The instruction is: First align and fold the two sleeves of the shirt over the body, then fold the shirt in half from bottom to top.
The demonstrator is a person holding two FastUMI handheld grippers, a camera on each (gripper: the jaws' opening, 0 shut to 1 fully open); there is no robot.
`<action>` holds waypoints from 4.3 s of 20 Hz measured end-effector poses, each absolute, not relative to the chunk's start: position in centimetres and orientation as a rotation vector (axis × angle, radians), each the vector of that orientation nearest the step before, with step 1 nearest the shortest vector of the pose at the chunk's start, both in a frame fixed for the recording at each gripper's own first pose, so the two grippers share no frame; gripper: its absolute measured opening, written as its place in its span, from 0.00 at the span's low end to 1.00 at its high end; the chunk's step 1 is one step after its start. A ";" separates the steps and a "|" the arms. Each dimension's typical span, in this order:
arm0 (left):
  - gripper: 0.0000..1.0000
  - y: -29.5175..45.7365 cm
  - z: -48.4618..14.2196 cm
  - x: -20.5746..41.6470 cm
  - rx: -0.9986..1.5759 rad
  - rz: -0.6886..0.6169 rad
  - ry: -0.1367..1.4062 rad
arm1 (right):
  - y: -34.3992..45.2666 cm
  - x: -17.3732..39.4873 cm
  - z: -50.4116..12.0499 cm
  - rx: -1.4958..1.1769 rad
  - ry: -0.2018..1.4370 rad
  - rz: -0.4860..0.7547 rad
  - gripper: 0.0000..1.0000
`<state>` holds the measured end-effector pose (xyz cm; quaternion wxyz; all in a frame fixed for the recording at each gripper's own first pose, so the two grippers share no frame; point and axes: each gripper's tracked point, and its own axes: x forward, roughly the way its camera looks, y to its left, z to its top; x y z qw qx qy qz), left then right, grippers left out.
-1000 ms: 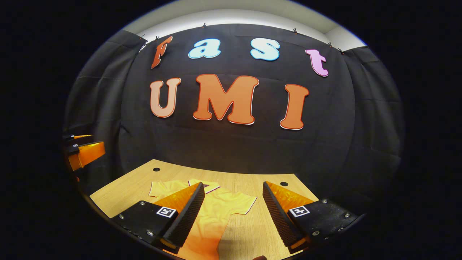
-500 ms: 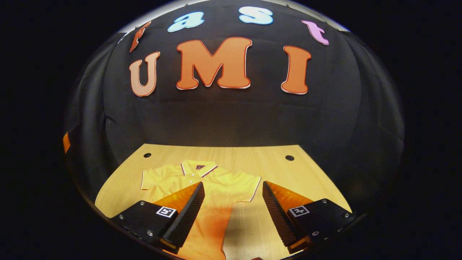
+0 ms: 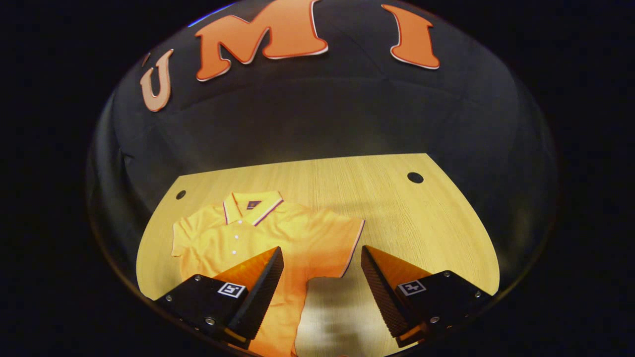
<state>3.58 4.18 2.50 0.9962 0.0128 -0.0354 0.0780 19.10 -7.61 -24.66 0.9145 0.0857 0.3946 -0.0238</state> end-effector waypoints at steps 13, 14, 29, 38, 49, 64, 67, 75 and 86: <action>0.97 5.8 -1.8 1.6 0.034 0.380 0.099 | -10.2 24.5 -35.5 0.161 1.264 -0.013 0.73; 0.97 5.7 -1.9 1.5 0.035 0.388 0.106 | -10.4 24.6 -36.4 0.151 1.296 -0.013 0.72; 0.97 3.2 -3.3 1.2 0.029 0.384 0.158 | -8.4 26.3 -37.5 0.339 1.350 0.045 0.08; 0.96 3.2 -5.1 2.2 0.013 0.372 0.210 | -3.1 27.9 -31.7 0.348 1.268 0.182 0.07; 0.97 6.2 -8.5 8.4 -0.063 0.320 0.316 | 0.1 28.6 -27.1 0.304 1.113 0.296 0.65; 0.98 10.0 -18.8 21.1 -0.283 0.068 0.796 | -7.4 20.6 -13.6 0.314 0.664 -0.104 0.98; 0.98 10.9 -22.0 23.5 -0.324 0.046 0.926 | -7.8 17.8 -12.3 0.292 0.618 -0.168 0.98; 0.94 11.6 -28.1 29.3 -0.338 0.019 1.142 | -7.9 10.3 -9.0 0.287 0.536 -0.303 0.98; 0.88 12.4 -34.4 32.1 -0.202 0.127 1.298 | -8.3 4.2 -8.7 0.267 0.542 -0.319 0.98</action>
